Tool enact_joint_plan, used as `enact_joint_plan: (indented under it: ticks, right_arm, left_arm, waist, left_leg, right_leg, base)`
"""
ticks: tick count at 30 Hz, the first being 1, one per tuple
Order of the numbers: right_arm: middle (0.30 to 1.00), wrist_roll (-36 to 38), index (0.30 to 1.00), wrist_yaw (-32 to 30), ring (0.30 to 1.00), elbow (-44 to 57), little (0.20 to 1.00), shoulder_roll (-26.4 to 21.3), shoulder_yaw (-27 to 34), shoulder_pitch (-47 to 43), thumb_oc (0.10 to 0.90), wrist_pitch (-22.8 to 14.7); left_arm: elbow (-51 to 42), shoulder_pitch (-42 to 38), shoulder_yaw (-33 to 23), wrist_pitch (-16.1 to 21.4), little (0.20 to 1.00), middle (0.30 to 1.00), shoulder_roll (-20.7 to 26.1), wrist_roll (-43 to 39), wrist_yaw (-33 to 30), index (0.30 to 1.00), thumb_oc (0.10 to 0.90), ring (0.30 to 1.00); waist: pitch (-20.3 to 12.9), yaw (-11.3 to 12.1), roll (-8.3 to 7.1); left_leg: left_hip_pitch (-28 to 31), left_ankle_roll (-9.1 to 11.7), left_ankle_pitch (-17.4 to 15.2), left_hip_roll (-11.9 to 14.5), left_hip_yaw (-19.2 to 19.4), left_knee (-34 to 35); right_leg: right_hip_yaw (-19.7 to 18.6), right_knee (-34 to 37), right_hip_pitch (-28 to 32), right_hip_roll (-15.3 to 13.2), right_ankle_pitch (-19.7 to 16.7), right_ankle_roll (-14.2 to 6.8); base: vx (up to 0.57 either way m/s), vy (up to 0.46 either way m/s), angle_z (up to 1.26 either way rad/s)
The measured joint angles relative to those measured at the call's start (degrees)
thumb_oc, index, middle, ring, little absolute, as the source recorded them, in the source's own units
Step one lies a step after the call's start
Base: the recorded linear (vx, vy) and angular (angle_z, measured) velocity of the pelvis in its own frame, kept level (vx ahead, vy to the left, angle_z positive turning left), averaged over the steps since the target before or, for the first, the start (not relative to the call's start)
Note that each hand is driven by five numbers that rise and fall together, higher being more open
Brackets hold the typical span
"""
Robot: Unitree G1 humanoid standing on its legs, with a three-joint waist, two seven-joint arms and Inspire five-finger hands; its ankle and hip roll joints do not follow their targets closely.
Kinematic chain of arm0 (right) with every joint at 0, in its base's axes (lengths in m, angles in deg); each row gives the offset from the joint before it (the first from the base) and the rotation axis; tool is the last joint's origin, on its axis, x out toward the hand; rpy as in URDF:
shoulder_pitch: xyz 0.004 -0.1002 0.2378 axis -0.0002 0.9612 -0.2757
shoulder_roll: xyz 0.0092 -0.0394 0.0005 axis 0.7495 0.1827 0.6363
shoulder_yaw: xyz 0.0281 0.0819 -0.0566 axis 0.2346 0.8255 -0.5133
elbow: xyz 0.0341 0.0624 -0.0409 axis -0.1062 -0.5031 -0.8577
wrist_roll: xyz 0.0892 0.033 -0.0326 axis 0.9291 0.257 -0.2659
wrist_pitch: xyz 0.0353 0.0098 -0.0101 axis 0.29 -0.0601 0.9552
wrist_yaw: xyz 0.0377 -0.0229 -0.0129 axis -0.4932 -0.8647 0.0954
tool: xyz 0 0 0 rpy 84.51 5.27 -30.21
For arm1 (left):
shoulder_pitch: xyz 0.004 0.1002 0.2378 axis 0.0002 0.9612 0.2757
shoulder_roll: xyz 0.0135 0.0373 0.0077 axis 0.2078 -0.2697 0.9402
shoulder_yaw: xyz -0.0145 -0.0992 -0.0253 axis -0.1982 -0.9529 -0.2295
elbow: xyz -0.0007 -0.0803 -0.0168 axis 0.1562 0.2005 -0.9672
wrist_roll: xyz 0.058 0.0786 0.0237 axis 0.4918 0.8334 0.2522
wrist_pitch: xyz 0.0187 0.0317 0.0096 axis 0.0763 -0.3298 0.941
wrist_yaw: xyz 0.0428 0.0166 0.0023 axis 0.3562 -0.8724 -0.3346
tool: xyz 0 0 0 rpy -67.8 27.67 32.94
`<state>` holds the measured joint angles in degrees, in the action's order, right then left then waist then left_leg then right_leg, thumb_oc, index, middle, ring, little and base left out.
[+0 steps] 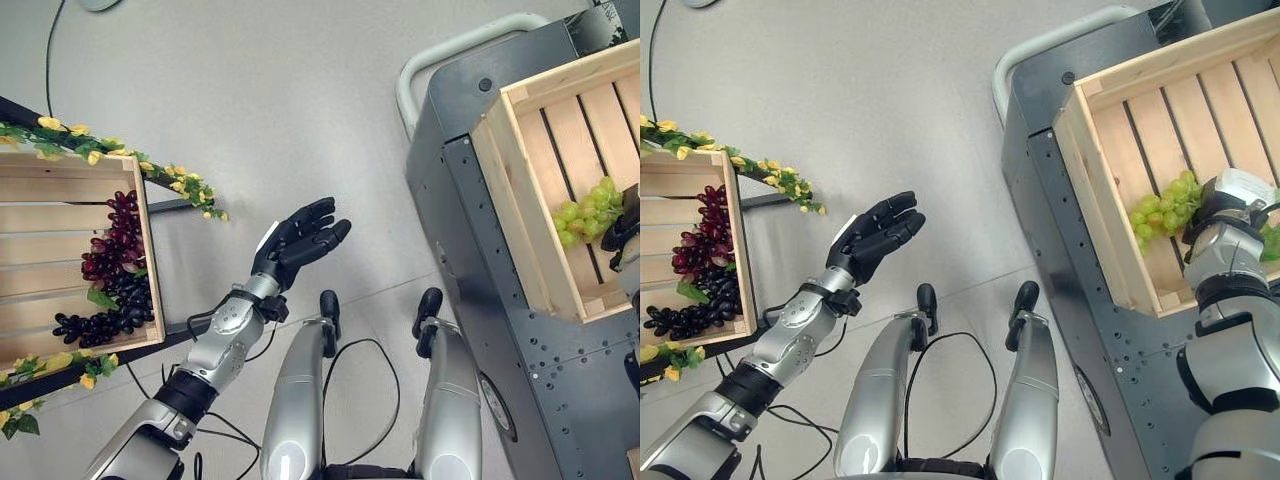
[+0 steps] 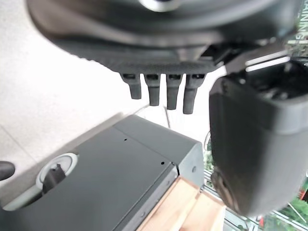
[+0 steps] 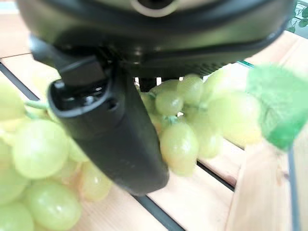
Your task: Pick up the fruits from the basket on one side to the basket on the other side
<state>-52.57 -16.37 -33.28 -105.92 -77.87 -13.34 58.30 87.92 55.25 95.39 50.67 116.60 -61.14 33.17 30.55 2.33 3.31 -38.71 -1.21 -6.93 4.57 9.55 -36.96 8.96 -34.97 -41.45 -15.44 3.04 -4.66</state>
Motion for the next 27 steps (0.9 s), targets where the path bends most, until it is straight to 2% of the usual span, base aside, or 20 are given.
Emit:
enact_joint_plan:
  ticks: [8, 10, 14, 17, 21, 22, 23, 27]
  right_arm:
    - [0.300, 0.06, 0.300, -0.12, 0.300, 0.11, 0.300, -0.30, 0.44, 5.30, 0.400, -1.26]
    - [0.300, 0.05, 0.300, -0.19, 0.300, 1.40, 0.300, -0.71, 2.44, 7.77, 0.400, -2.34]
    - [0.300, 0.01, 0.300, -0.37, 0.300, 1.89, 0.300, -2.63, 2.90, 8.84, 0.400, -3.37]
    - [0.300, -0.03, 0.300, -0.49, 0.300, 3.78, 0.300, -3.97, 6.84, 9.76, 0.400, -5.15]
    - [0.300, -0.70, 0.300, -0.59, 0.300, 7.13, 0.300, -6.35, 7.60, 9.82, 0.400, -7.75]
    - [0.300, -1.30, 0.300, -0.68, 0.300, 7.55, 0.300, -6.64, 7.60, 9.87, 0.400, -8.42]
    - [0.300, -2.46, 0.300, -0.92, 0.300, 8.21, 0.300, -7.09, 7.59, 10.30, 0.400, -9.61]
    - [0.300, -2.53, 0.300, -1.01, 0.300, 11.63, 0.300, -8.91, 7.58, 9.64, 0.400, -12.05]
  left_arm:
    - [-0.58, 1.45, 0.02, -0.04, 0.900, 0.900, -0.16, 0.17, 1.39, 0.900, 0.800, 0.900]
    - [-0.88, 2.79, 0.04, -0.07, 0.900, 0.900, -0.35, 0.67, 2.40, 0.900, 0.800, 0.900]
    - [-1.46, 3.36, 0.03, -0.49, 0.900, 0.900, -0.23, 2.68, 3.80, 0.900, 0.800, 0.900]
    - [-1.91, 4.23, -0.09, -0.97, 0.900, 0.900, 0.27, 5.36, 5.00, 0.900, 0.800, 0.900]
    - [-3.41, 3.98, -0.20, -1.06, 0.900, 0.900, 2.12, 9.61, 6.43, 0.900, 0.800, 0.900]
    - [-3.44, 4.12, -0.18, -1.06, 0.900, 0.900, 2.16, 10.14, 6.77, 0.900, 0.800, 0.900]
    - [-3.45, 4.40, 0.00, -1.06, 0.900, 0.900, 2.15, 10.87, 7.24, 0.900, 0.800, 0.900]
    - [-3.47, 2.63, 0.04, -1.14, 0.900, 0.900, 2.52, 13.75, 8.62, 0.900, 0.800, 0.900]
  waist:
    - [-0.01, -0.93, -0.19]
    - [-0.05, -1.27, -0.67]
    - [-0.22, -1.50, -1.34]
    - [-0.57, -1.55, -1.71]
    - [-1.40, -1.95, -2.83]
    - [-2.35, -1.93, -2.78]
    - [-6.06, -1.95, -3.20]
    - [-8.64, -2.80, -4.08]
  left_leg:
    - [12.55, -0.11, -0.03, 0.14, 0.47, 6.02]
    - [17.45, -0.24, 0.08, 0.05, 1.33, 9.00]
    - [23.04, -0.21, 0.58, -0.52, 2.24, 13.83]
    - [30.73, 0.30, 1.20, -0.82, 3.41, 19.57]
    - [39.65, 1.39, 2.80, -1.16, 3.34, 27.12]
    - [40.79, 1.52, 2.89, -1.07, 3.38, 28.29]
    - [40.10, 1.68, 3.09, -1.20, 3.47, 30.04]
    - [44.12, 2.16, 3.81, -1.20, 3.28, 33.97]
  right_leg:
    - [1.38, 9.31, 14.16, 0.86, -1.42, -2.09]
    - [1.38, 13.04, 19.23, 1.33, -2.59, -2.57]
    - [1.40, 17.95, 24.62, 1.65, -3.93, -3.10]
    - [1.56, 23.29, 31.78, 2.22, -4.83, -3.99]
    - [2.84, 28.23, 39.50, 3.13, -5.04, -4.03]
    - [2.90, 28.87, 40.38, 3.38, -4.99, -3.99]
    - [2.96, 30.51, 39.74, 3.56, -4.96, -4.00]
    - [4.24, 33.89, 43.93, 4.24, -5.10, -4.12]
  base:
    - [0.01, 0.061, -0.02]
    - [0.02, 0.069, -0.09]
    - [0.12, 0.075, -0.07]
    - [0.17, 0.072, -0.11]
    - [0.14, 0.048, 0.00]
    - [0.12, 0.034, 0.00]
    - [0.11, 0.028, -0.03]
    - [0.09, 0.034, 0.06]
